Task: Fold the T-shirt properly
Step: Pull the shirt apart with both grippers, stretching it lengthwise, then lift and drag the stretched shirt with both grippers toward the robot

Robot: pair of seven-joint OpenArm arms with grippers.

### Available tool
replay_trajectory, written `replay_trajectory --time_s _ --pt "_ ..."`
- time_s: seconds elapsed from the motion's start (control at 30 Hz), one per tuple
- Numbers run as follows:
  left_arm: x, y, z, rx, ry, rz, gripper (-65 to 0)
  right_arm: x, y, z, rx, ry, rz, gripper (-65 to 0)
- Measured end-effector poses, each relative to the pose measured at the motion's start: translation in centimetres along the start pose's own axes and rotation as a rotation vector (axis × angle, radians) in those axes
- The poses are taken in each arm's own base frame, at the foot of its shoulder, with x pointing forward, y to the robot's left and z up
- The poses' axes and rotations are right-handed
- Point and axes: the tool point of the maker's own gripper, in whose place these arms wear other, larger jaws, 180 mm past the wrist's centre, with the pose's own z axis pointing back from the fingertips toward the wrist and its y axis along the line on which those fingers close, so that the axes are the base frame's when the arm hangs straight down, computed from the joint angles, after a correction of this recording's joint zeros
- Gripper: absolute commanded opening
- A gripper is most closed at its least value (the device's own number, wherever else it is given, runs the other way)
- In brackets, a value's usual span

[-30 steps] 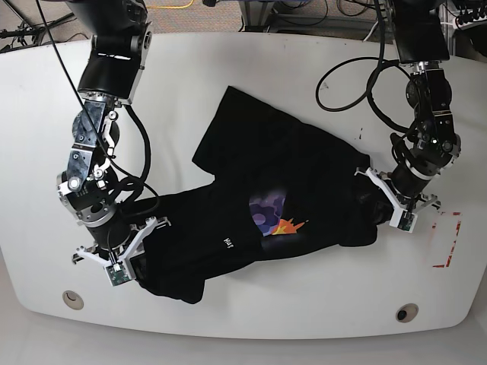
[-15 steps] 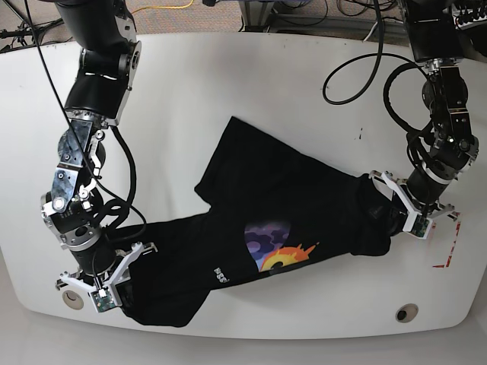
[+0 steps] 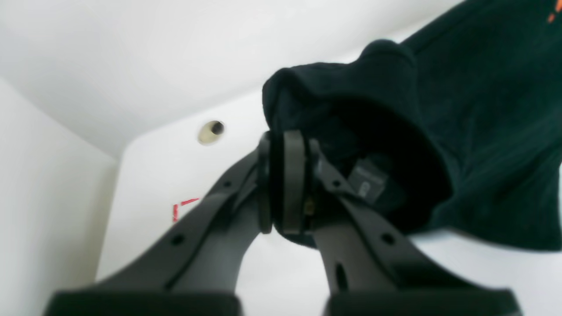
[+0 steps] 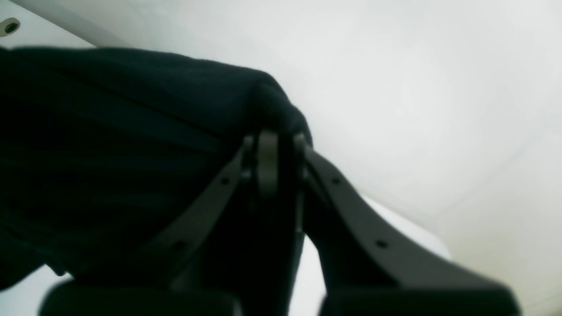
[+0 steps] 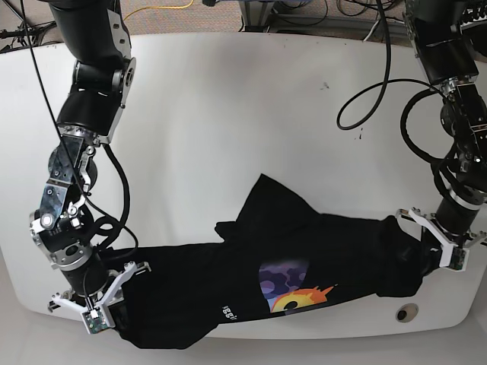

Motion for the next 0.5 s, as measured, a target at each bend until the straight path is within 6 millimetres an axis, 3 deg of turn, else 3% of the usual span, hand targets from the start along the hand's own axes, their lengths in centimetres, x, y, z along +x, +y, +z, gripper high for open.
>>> replay_trajectory --time_s 0.3,0.5 --pt "2.1 3.0 0.3 0.063 -0.008 0.035 -64.8 1.4 -1.9 -1.0 -0.004 -0.008 0.011 -64.0" --pt "3.8 4.3 0.5 0.089 -0.034 0.029 -64.7 3.9 -3.6 -1.2 -0.022 -0.061 0.021 -64.1"
